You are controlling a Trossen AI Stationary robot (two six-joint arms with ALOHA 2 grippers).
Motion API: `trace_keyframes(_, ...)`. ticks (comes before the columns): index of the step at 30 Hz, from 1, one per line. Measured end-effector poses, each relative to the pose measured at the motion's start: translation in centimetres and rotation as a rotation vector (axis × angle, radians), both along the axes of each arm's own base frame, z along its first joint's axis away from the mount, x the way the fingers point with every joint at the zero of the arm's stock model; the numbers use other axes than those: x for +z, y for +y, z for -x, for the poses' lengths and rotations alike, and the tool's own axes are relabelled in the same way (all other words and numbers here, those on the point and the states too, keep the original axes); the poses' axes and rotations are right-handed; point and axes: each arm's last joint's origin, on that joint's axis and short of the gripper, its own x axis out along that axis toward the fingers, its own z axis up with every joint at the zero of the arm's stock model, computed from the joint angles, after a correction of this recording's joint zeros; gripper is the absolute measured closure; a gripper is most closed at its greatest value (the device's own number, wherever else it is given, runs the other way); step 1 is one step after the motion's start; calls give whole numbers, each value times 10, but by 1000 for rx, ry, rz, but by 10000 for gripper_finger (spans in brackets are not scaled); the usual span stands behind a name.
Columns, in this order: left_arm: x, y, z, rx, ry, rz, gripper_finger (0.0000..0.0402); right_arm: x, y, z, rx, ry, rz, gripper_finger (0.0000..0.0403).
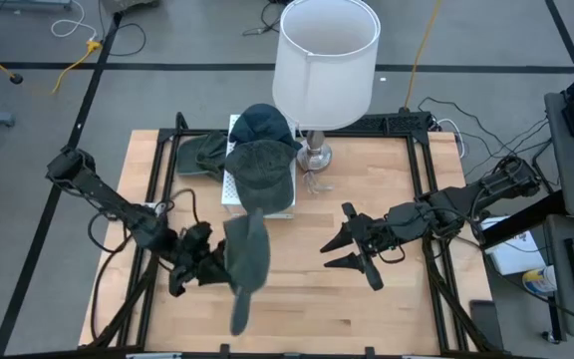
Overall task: Pick & Place hat
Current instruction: Stack the bottom gray cap on the gray cap on the shelf
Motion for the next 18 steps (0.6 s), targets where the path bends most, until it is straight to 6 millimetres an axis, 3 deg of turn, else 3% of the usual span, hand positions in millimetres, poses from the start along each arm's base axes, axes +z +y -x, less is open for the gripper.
trace_keyframes(5,10,10,-4,135,-136,-128,394,9,5,-10,-15,-107,-135,264)
trace_keyframes(9,31,13,-9,240,-237,-288,394,11,9,-20,-30,-140,-271,264)
trace_keyframes(18,80,24,-25,374,-227,-679,394,5,19,-43,-7,-120,-601,264)
